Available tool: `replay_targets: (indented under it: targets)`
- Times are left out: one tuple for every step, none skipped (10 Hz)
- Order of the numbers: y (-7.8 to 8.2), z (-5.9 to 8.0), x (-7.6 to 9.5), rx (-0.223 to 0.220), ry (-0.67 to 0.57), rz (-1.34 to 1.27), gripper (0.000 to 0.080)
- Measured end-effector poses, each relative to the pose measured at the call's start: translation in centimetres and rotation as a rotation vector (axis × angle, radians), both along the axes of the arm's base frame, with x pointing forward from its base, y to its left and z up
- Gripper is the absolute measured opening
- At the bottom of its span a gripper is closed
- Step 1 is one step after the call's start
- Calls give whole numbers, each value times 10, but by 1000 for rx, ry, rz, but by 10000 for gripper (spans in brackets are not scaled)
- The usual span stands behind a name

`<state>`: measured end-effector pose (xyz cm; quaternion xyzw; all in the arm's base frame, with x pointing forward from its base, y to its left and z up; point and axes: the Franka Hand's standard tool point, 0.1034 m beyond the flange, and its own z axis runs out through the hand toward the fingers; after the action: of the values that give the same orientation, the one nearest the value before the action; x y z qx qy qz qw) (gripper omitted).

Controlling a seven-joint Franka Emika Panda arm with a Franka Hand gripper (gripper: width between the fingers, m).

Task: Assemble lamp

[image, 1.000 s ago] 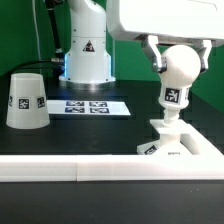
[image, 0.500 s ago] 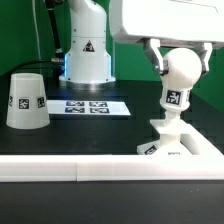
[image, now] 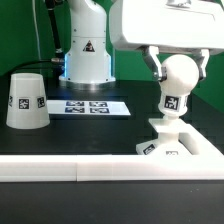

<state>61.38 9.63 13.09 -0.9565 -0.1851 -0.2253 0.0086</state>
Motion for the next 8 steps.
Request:
replay_targets:
  targets:
    - [0, -2, 0, 0, -8, 0, 579]
    - [-1, -2, 0, 1, -22, -1, 579]
    - [-1, -2, 0, 2, -39, -3, 579]
    - [-2, -2, -1, 3, -61, -5, 579]
    - [-3, -3, -3, 3, -82, -7, 579]
    - [-3, -3, -5, 5, -113, -9, 579]
    - [-4, -4, -6, 6, -139, -11, 579]
    - [-4, -3, -7, 8, -167, -13, 579]
